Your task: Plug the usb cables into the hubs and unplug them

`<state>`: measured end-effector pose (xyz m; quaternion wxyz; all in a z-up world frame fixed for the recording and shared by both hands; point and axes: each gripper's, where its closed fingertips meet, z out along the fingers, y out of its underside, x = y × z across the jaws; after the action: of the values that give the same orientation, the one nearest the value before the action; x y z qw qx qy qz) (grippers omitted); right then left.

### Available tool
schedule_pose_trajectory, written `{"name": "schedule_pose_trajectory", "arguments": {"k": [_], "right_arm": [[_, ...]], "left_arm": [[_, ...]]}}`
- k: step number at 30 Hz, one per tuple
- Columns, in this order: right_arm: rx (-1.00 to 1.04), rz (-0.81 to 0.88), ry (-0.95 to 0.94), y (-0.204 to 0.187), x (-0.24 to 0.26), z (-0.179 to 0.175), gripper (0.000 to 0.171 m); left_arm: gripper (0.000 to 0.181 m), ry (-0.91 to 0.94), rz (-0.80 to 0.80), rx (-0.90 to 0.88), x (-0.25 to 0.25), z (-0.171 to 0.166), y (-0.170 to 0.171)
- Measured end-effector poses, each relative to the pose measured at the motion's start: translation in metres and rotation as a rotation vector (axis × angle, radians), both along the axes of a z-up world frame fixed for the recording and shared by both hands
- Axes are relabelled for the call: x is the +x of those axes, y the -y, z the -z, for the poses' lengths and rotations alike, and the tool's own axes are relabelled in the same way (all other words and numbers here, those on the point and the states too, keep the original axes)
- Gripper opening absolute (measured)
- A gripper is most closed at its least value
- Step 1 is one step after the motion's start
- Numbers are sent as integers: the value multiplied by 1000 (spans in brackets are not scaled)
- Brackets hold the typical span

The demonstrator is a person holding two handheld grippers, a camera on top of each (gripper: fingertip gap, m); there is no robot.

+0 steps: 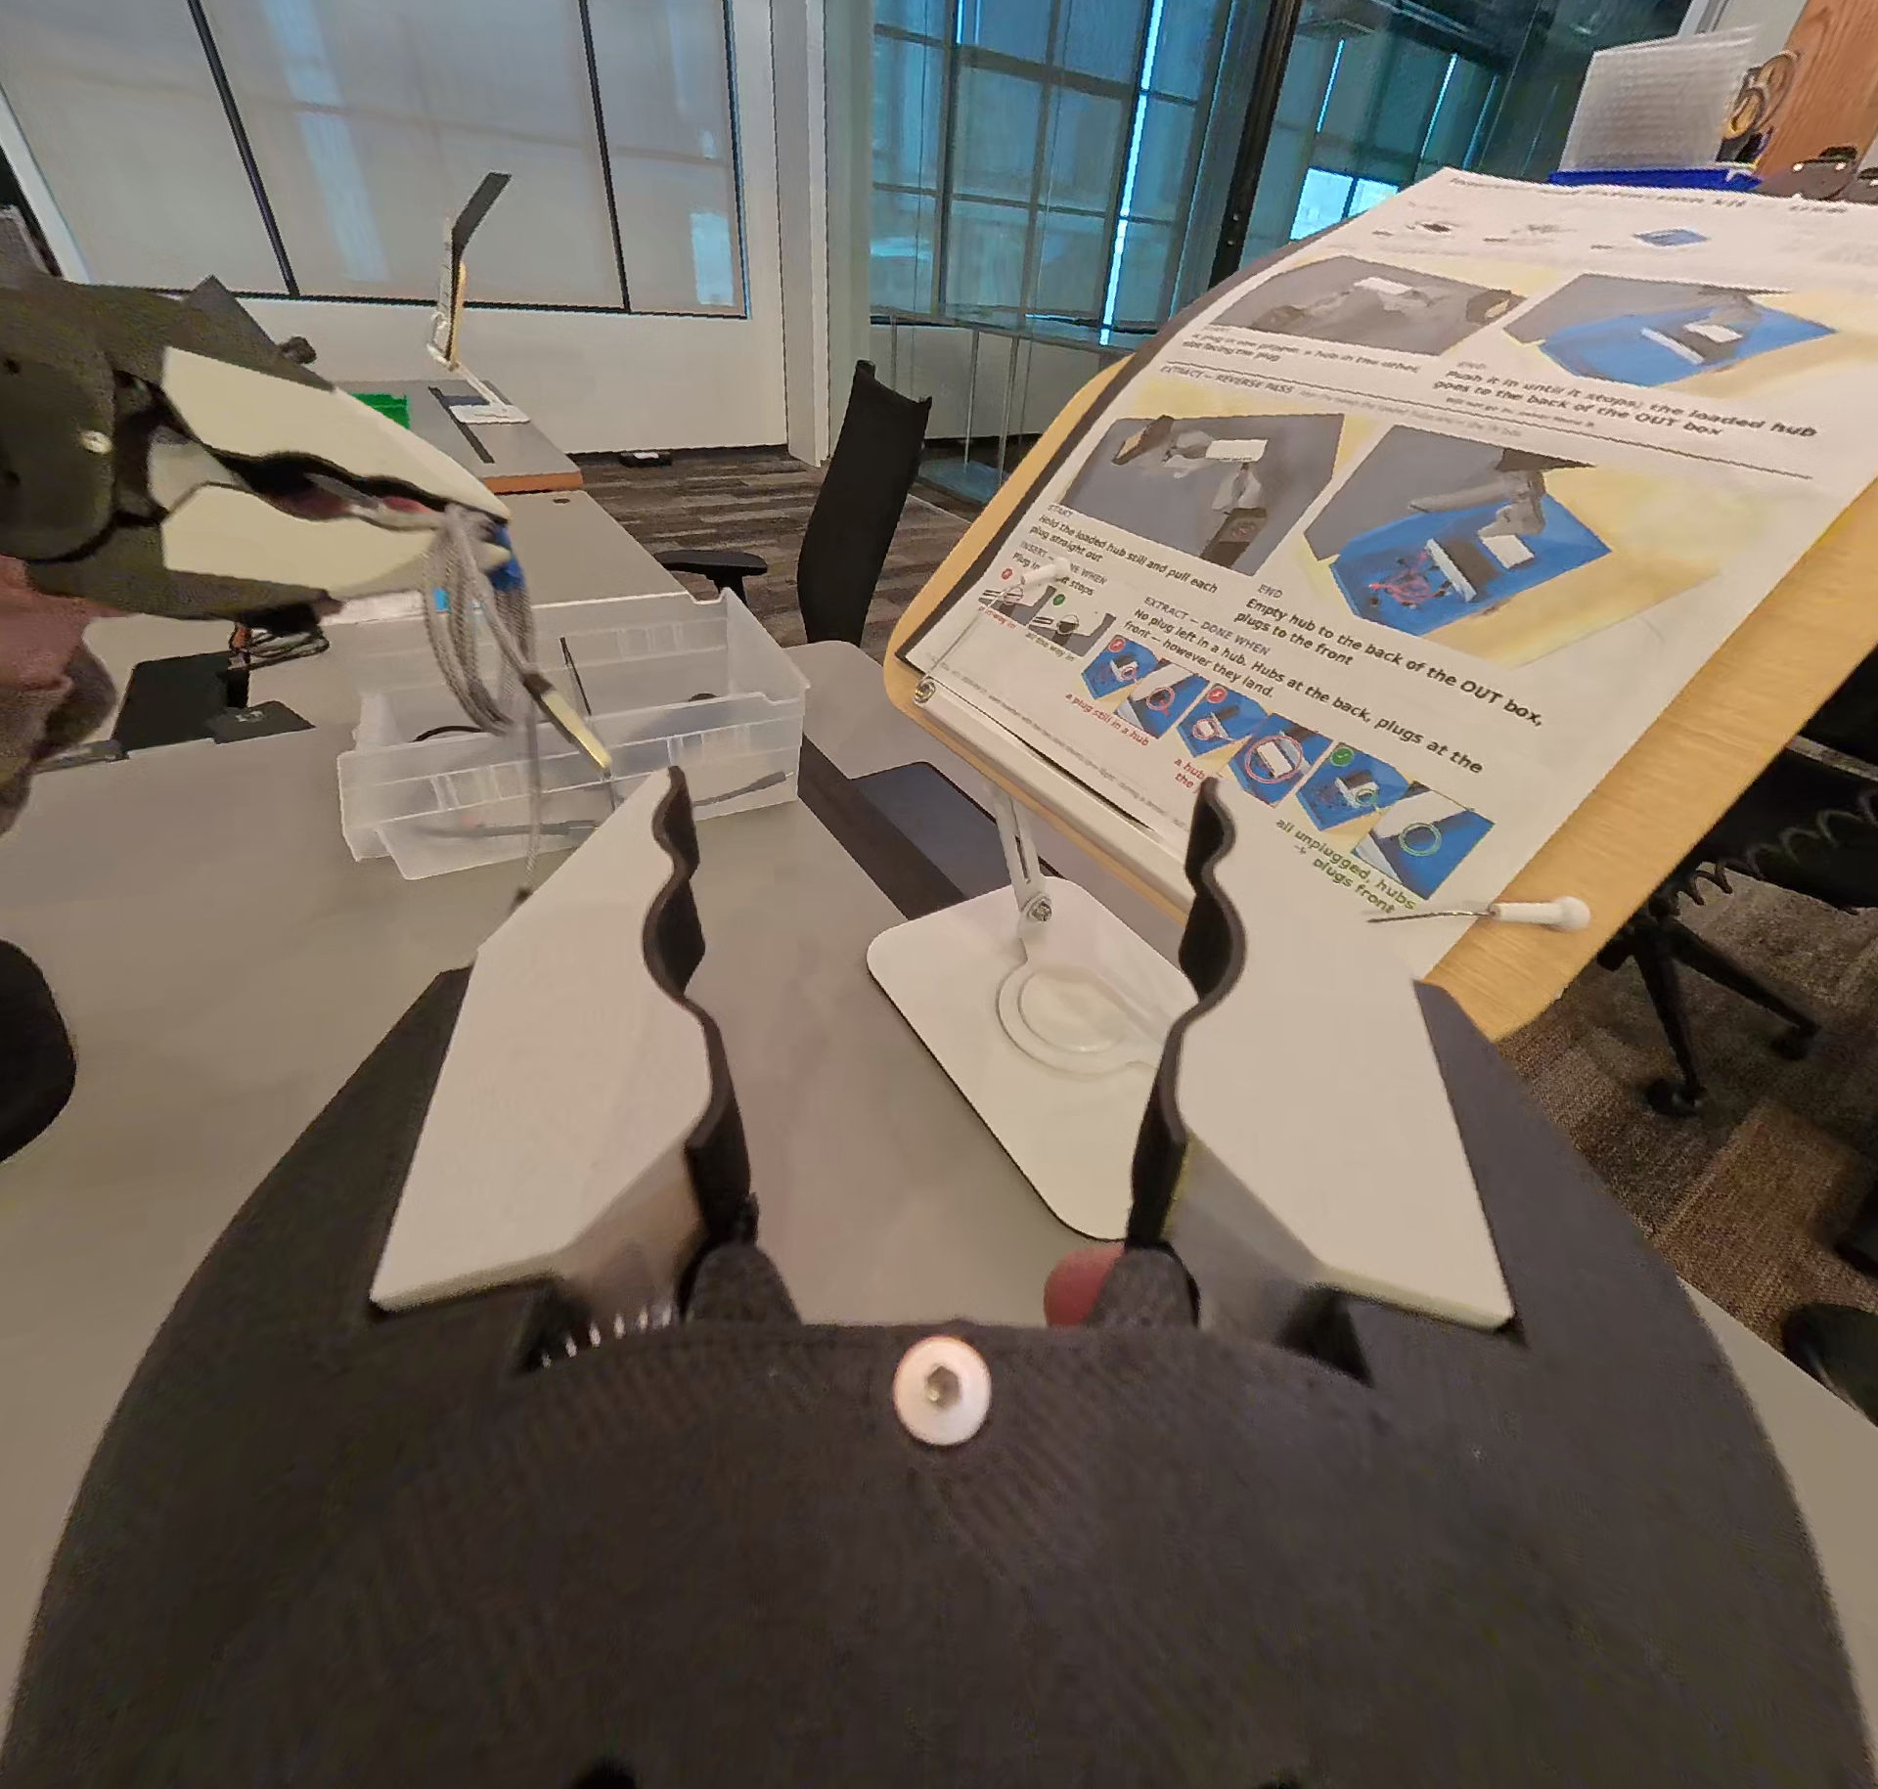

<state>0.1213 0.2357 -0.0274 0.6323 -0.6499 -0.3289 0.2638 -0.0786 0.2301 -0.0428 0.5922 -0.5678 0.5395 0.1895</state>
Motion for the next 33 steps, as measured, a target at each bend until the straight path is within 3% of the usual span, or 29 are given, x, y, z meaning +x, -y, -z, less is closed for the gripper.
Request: {"name": "schedule_pose_trajectory", "arguments": {"k": [8,20,24,28,33], "right_arm": [[33,-103,102,16,-29,9,93],[14,-225,342,26,-69,62,81],[1,-264,425,32,-76,78,81],[-15,-285,474,34,-80,90,80],[-51,-310,515,36,-81,104,81]], "left_arm": [[7,52,77,-58,48,22,-10],[8,37,56,-214,22,50,-18],[8,13,-20,-346,3,78,-29],[7,-120,-135,-555,-31,129,-35],[7,-204,-157,-718,-45,174,-33]]}}
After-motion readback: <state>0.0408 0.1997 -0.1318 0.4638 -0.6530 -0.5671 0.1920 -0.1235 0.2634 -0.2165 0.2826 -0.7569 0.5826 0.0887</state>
